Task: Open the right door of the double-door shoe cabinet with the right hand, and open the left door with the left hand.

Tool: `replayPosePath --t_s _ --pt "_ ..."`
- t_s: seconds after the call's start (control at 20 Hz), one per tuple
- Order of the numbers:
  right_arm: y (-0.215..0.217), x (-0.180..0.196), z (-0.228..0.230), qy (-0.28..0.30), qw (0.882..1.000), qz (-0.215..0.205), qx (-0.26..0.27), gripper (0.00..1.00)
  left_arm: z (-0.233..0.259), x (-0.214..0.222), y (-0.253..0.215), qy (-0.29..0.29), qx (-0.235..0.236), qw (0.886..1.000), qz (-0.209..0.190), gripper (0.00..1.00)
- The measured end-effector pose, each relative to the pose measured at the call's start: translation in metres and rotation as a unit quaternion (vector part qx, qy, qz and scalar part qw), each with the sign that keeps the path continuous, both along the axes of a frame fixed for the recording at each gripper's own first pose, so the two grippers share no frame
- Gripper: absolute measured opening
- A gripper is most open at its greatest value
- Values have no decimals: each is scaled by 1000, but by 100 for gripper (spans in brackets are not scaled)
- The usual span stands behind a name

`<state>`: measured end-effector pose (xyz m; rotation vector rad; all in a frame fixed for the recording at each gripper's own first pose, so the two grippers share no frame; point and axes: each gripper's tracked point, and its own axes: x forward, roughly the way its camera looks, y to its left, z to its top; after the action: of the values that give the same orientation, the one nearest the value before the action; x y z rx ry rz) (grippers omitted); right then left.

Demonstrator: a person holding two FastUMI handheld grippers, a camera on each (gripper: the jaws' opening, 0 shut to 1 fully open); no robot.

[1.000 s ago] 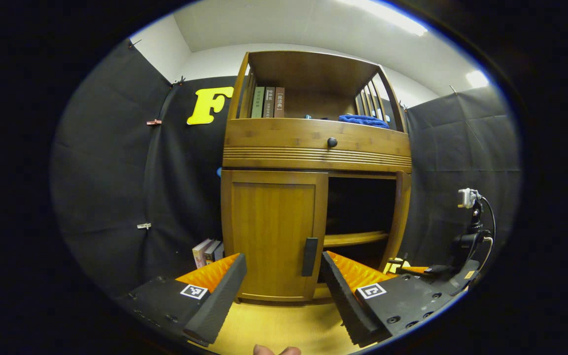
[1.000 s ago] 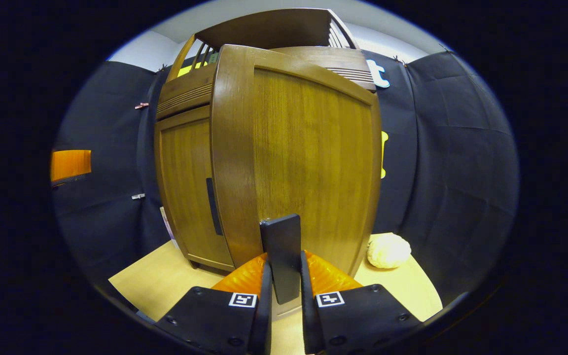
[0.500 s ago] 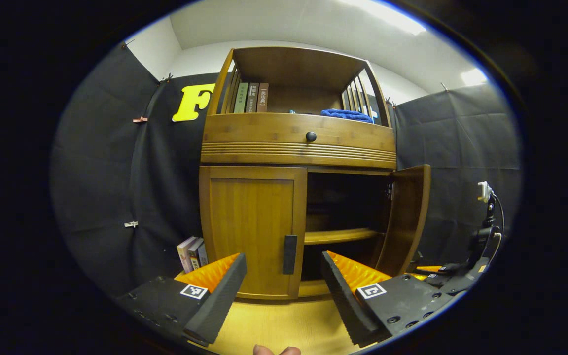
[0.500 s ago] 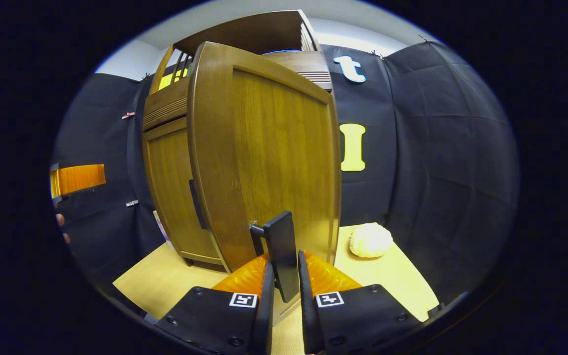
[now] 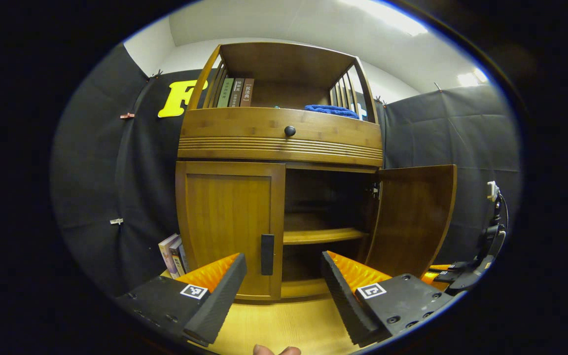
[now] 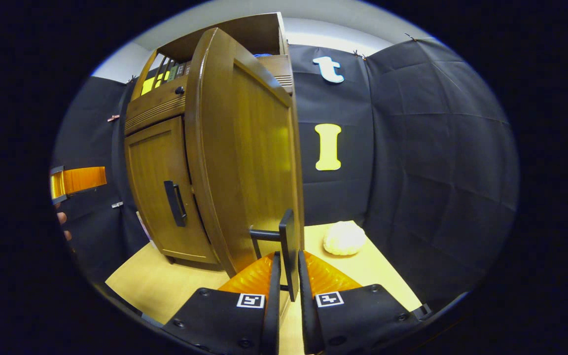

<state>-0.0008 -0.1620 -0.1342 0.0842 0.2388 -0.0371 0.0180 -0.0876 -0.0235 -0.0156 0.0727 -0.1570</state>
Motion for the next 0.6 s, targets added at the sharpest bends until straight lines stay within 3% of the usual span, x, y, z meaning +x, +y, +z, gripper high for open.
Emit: replayPosePath --t_s 0.3,0.35,0.6 --pt "-36 -8 13 -6 1000 1 -3 23 0 14 -22 2 -6 1000 -5 94" --pt "-39 -7 9 -4 1000 5 -3 7 0 17 -25 1 -8 1000 -5 94" --pt "-53 2 9 -1 1000 17 13 6 -7 38 -38 -4 0 1000 -10 92"
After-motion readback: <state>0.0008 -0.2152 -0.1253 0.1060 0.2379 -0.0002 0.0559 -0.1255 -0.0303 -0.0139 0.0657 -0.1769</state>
